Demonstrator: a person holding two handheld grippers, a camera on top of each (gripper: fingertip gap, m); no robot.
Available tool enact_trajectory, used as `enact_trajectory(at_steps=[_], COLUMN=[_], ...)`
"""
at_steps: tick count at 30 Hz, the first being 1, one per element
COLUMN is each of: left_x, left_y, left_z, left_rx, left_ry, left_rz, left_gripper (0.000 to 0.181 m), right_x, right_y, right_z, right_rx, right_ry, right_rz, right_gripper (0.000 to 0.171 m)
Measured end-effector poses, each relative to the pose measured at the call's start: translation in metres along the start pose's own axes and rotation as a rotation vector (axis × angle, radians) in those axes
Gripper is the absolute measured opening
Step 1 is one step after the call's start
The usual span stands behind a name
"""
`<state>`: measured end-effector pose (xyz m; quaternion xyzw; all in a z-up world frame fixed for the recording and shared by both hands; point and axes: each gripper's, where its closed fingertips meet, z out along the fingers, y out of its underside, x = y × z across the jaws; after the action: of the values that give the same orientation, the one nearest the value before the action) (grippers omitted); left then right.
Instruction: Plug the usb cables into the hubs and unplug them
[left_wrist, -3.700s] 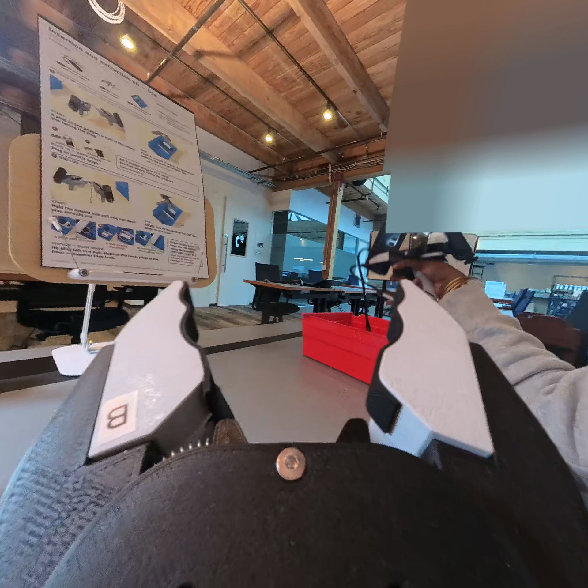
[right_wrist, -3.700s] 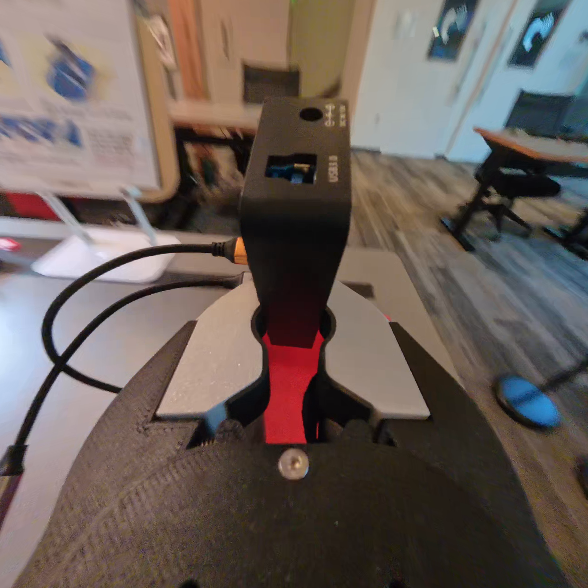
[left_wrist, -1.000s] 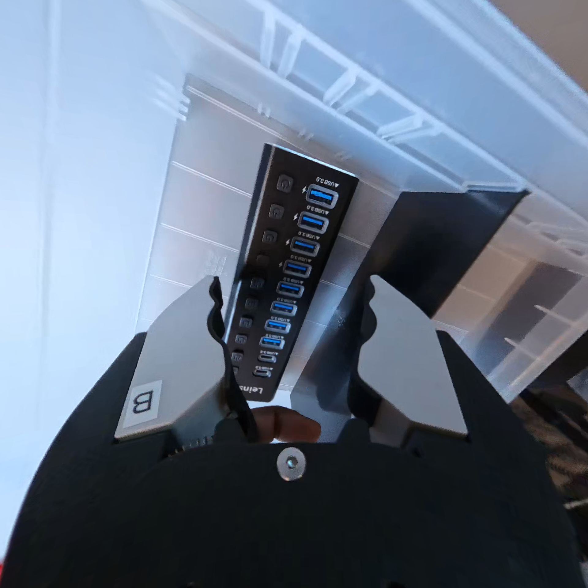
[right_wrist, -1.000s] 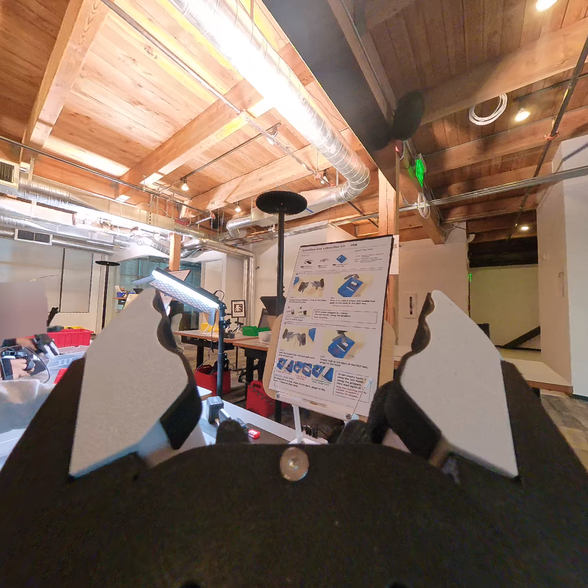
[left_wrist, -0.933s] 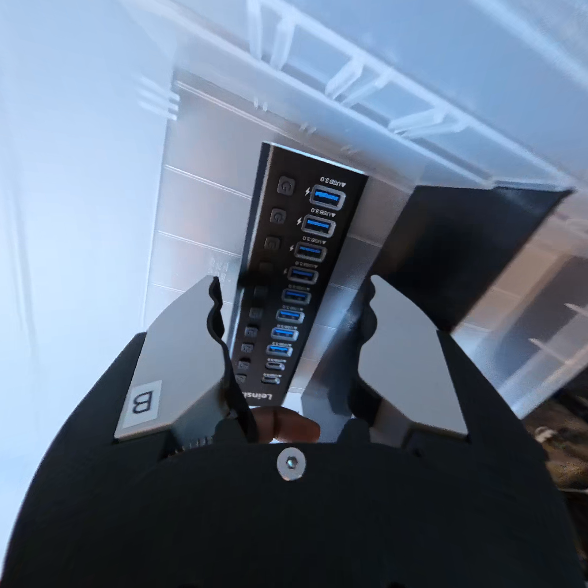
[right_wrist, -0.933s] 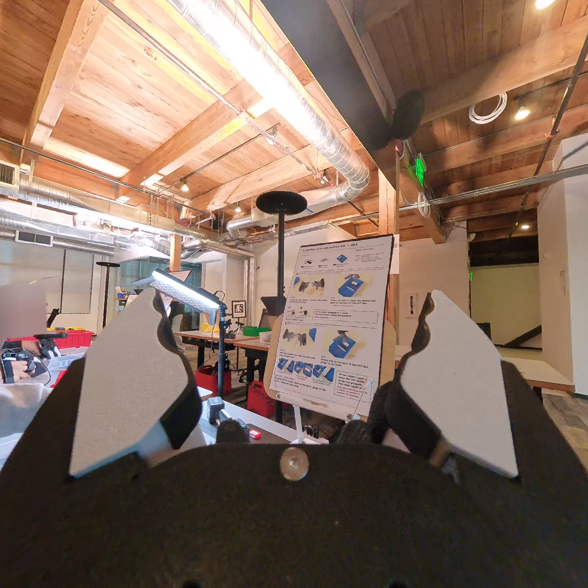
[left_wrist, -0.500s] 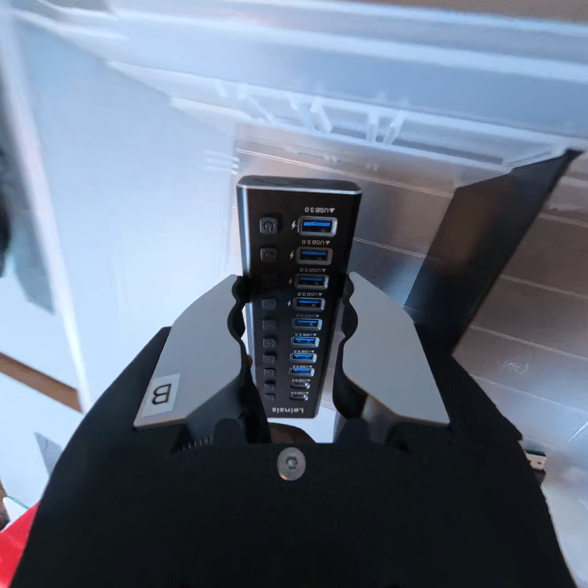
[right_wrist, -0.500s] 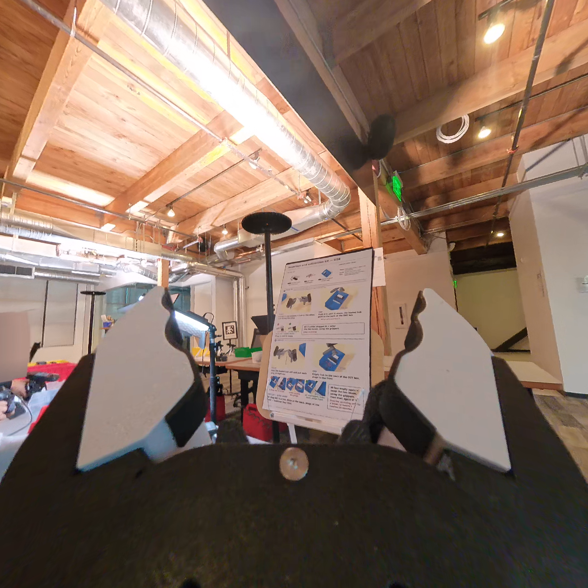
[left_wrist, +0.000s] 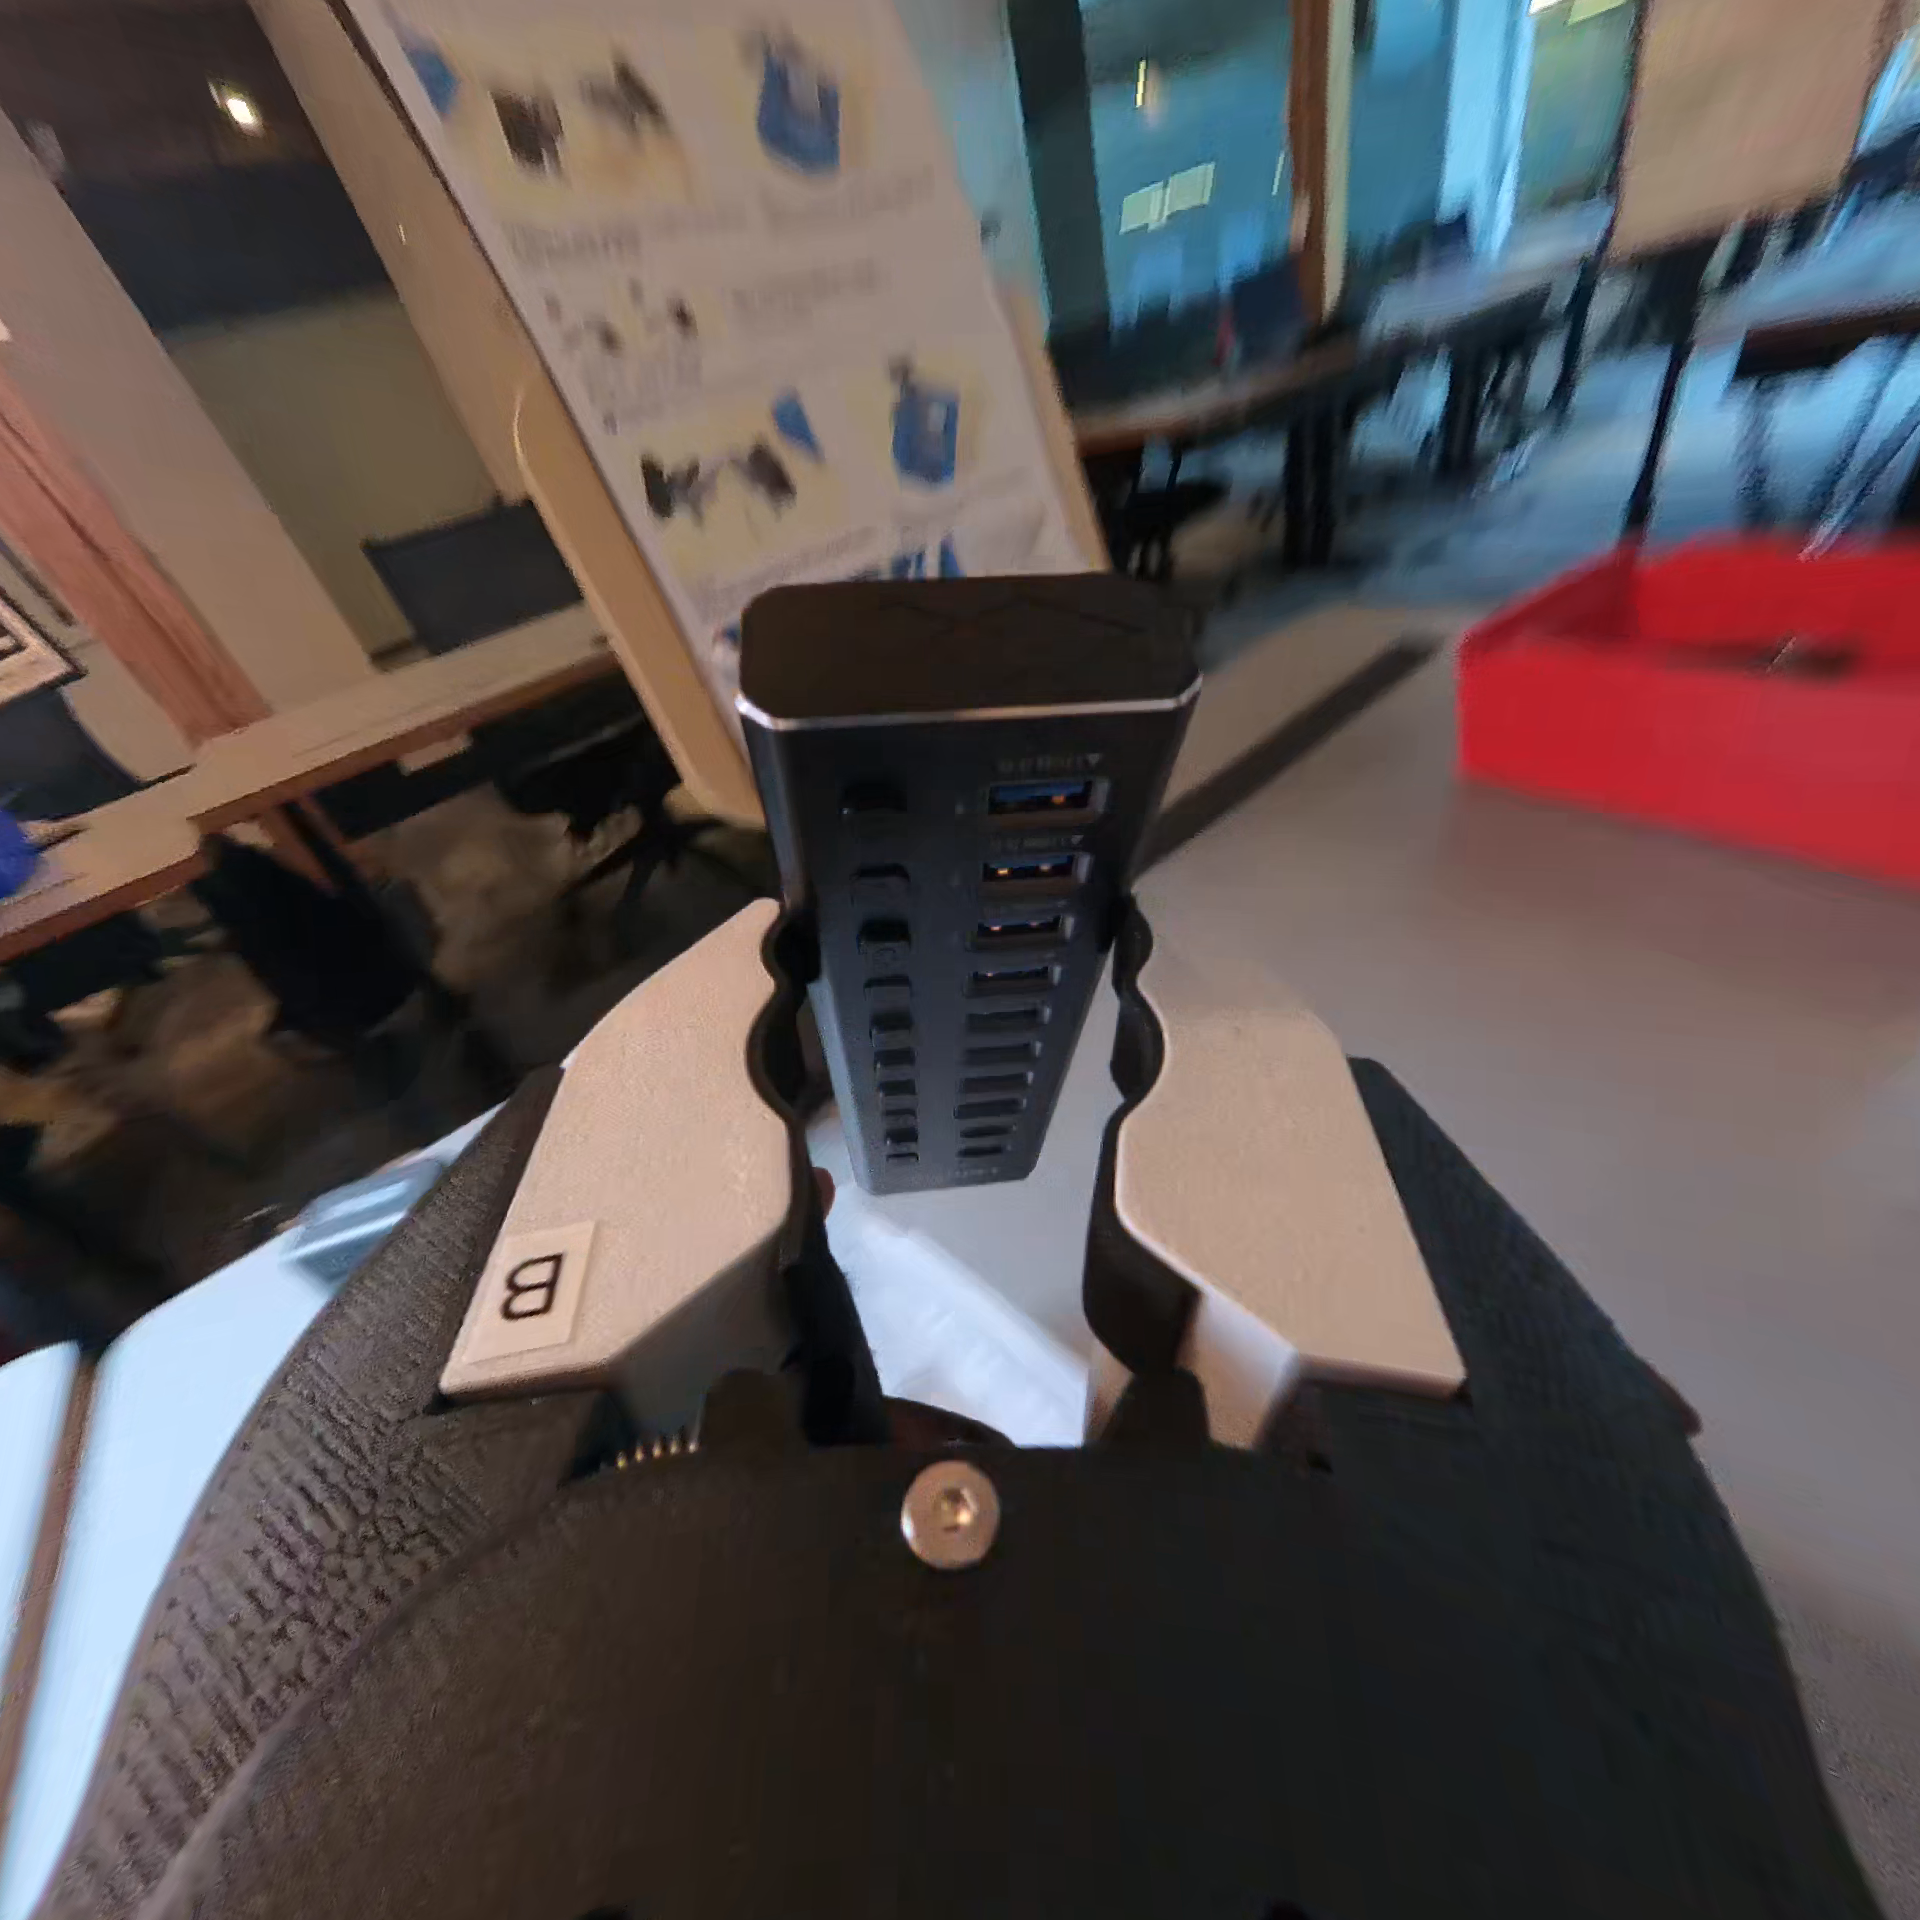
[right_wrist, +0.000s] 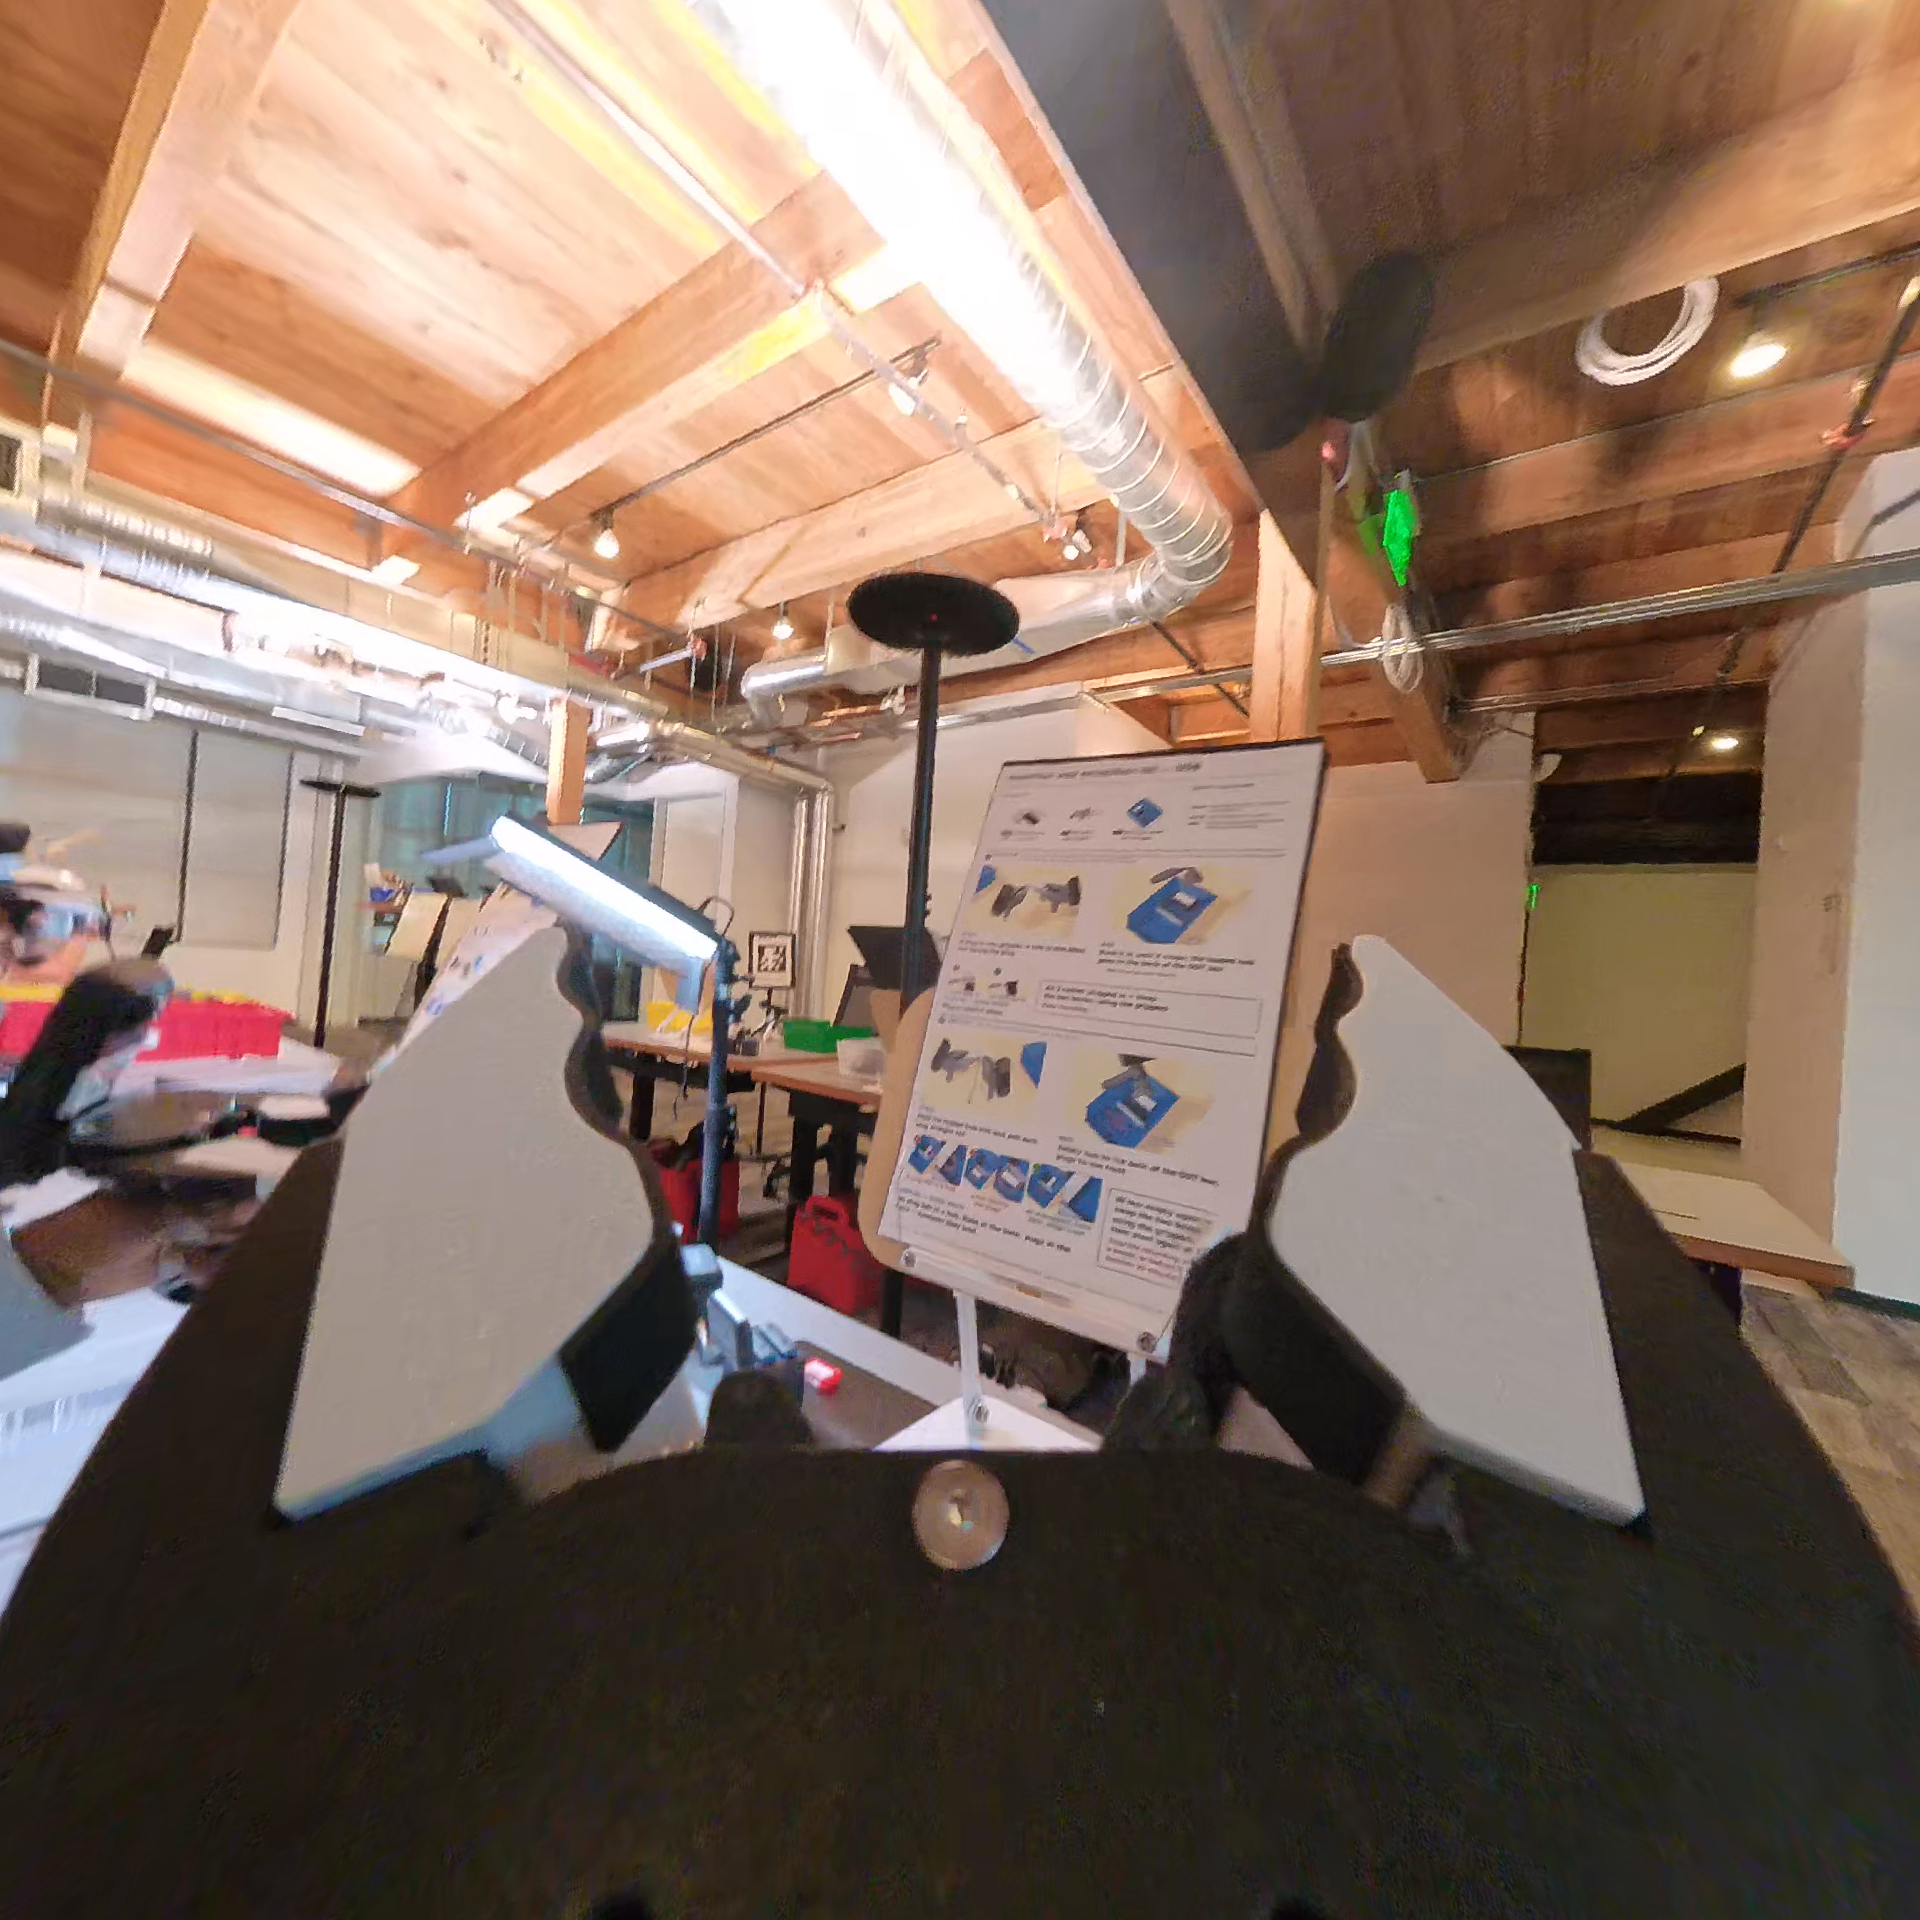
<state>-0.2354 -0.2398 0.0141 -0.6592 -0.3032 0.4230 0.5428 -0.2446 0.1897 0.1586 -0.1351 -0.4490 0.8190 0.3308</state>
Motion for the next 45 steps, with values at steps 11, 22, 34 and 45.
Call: enact_trajectory(at_steps=[11,22,34,45], left_x=[0.112,0.168,0.191,0.188], left_y=[-0.057,-0.056,-0.029,-0.006], left_z=[0.01,0.015,0.013,0.0], left_rx=[0.313,0.429,0.413,0.494], left_ry=[0.28,0.552,0.494,-0.017], left_rz=[-0.519,-1.037,-0.867,-0.15], left_gripper=[0.057,0.057,0.109,0.102], right_x=[-0.199,-0.233,-0.199,-0.128], right_y=[0.182,0.202,0.148,0.237], right_z=[0.005,0.005,0.002,-0.036], right_rx=[-0.073,0.072,-0.213,-1.322], right_ry=[-0.337,-0.261,-0.422,-0.525], right_rz=[-0.105,-0.206,0.029,-0.011], right_gripper=[0.119,0.092,0.031,0.03])
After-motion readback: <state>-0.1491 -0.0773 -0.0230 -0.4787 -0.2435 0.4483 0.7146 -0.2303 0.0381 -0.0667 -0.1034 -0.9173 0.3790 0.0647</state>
